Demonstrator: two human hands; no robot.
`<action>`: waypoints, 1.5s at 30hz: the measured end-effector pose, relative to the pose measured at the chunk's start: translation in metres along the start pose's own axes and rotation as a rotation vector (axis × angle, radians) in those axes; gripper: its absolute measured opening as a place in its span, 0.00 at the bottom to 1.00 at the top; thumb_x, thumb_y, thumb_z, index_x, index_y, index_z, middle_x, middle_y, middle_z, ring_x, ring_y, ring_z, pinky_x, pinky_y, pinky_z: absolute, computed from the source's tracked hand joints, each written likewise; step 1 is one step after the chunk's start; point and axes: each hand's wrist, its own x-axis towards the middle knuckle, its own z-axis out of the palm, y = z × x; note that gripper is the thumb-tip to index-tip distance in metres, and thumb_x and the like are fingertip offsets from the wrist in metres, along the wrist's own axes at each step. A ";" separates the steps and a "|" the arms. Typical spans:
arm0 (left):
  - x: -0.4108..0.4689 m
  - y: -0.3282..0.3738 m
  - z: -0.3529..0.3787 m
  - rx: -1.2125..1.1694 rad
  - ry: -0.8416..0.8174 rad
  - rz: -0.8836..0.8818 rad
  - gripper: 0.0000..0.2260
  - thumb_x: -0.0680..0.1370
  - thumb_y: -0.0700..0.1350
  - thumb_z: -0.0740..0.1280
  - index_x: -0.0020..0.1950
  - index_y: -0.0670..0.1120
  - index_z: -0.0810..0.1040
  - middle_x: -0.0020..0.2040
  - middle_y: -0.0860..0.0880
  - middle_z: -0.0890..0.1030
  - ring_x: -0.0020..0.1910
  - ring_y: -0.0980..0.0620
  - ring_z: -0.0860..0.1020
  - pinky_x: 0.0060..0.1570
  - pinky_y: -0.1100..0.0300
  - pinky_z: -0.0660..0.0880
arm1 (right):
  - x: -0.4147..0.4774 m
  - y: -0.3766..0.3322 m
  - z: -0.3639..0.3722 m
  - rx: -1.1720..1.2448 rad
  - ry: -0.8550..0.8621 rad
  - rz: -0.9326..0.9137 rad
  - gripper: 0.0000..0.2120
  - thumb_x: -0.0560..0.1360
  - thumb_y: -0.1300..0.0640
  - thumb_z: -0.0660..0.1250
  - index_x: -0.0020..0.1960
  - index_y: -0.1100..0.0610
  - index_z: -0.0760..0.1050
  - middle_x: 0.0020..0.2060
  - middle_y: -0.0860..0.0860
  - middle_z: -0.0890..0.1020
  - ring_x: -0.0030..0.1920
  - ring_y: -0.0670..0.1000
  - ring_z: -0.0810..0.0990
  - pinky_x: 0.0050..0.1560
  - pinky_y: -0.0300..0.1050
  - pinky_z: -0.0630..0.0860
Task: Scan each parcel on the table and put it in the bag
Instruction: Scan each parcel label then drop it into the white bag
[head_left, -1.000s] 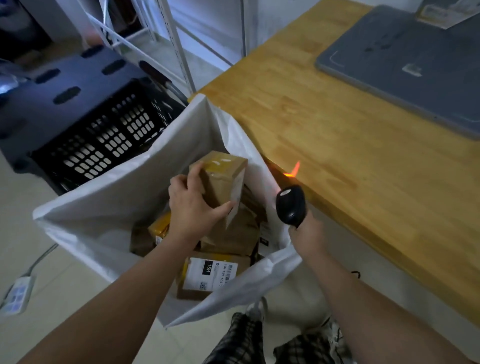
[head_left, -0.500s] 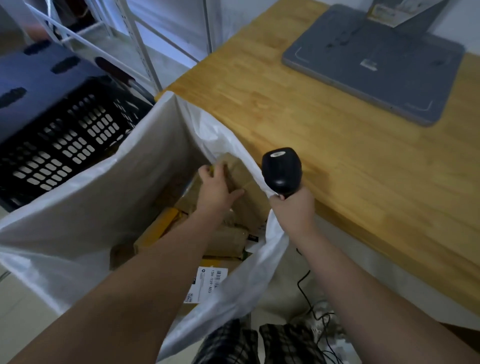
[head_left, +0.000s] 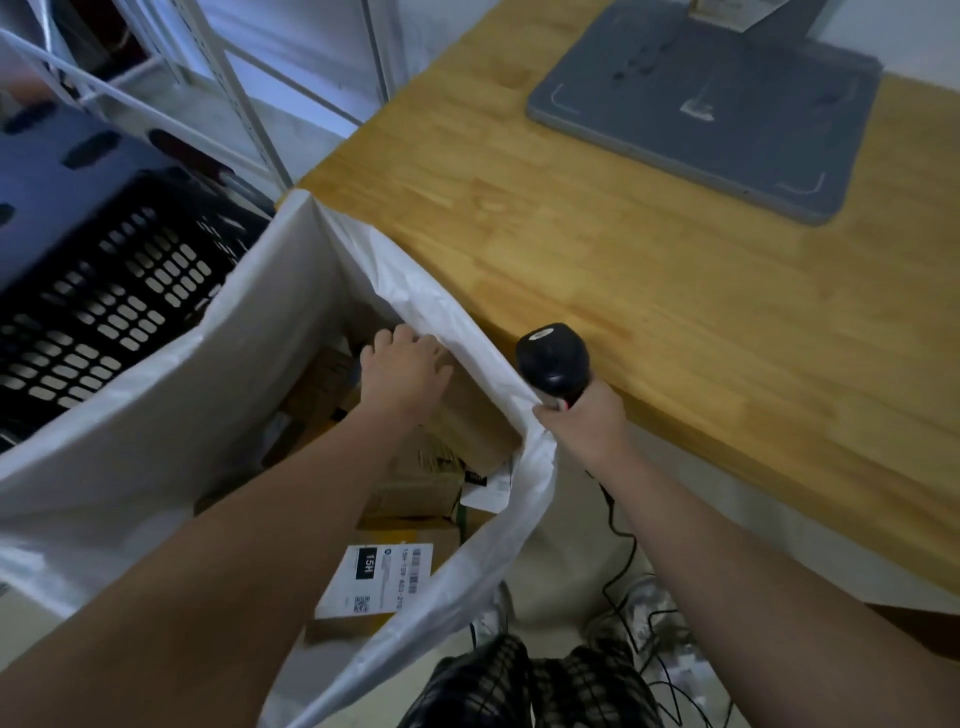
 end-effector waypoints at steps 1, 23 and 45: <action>-0.005 0.002 -0.006 -0.053 0.052 0.014 0.16 0.81 0.54 0.59 0.64 0.47 0.74 0.61 0.45 0.73 0.60 0.44 0.70 0.60 0.49 0.67 | -0.001 0.000 -0.005 0.019 0.002 -0.006 0.15 0.71 0.60 0.72 0.52 0.53 0.69 0.34 0.44 0.74 0.36 0.44 0.74 0.32 0.37 0.67; 0.041 0.302 -0.078 -0.231 0.030 0.557 0.16 0.81 0.50 0.61 0.68 0.47 0.72 0.63 0.46 0.74 0.61 0.45 0.71 0.59 0.52 0.71 | 0.005 0.082 -0.294 0.244 0.501 0.138 0.11 0.79 0.51 0.65 0.58 0.55 0.74 0.44 0.50 0.79 0.46 0.51 0.78 0.41 0.44 0.73; 0.116 0.436 -0.040 -0.058 -0.174 0.492 0.17 0.80 0.50 0.61 0.68 0.47 0.72 0.64 0.46 0.73 0.64 0.46 0.70 0.61 0.51 0.70 | 0.127 0.192 -0.373 -0.105 0.394 0.521 0.20 0.74 0.48 0.69 0.60 0.59 0.70 0.51 0.55 0.77 0.52 0.56 0.77 0.52 0.53 0.77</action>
